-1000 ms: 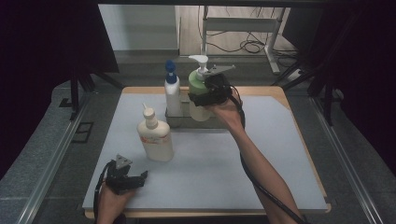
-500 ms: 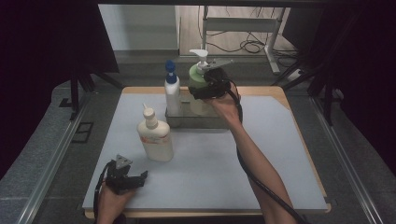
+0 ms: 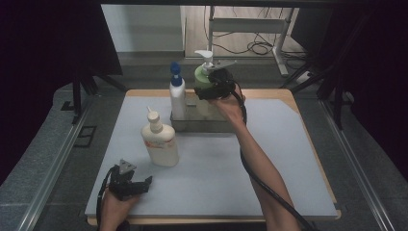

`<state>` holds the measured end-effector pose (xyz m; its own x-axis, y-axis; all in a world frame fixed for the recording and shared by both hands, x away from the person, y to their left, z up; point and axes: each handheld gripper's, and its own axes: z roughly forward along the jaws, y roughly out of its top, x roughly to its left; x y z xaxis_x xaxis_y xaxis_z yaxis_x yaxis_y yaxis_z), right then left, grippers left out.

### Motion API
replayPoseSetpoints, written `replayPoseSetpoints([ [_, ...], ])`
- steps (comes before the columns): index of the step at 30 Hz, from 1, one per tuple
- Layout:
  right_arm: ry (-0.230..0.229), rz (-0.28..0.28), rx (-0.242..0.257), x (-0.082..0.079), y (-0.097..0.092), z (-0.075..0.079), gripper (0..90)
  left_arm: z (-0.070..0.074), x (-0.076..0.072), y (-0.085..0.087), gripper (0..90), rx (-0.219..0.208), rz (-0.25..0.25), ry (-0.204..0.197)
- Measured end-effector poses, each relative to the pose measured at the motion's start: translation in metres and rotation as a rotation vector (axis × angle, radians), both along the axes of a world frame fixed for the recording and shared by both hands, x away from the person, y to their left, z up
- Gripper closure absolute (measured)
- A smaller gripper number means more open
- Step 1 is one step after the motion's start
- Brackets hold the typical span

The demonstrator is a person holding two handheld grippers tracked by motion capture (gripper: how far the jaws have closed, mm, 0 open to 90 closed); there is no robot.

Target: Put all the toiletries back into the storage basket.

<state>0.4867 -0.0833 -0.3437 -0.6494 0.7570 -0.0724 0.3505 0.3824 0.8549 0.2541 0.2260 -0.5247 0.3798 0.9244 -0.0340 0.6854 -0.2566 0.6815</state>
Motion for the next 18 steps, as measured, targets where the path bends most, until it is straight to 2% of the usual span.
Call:
replayPoseSetpoints([
  [9,0.017,-0.006,-0.009,0.008,0.003,-0.014,11.9,0.0,0.0,0.0,11.9,-0.001,0.001,0.0],
  [18,0.036,-0.002,-0.018,0.009,0.004,-0.025,11.9,0.0,0.0,0.0,11.9,-0.001,0.0,0.0],
])
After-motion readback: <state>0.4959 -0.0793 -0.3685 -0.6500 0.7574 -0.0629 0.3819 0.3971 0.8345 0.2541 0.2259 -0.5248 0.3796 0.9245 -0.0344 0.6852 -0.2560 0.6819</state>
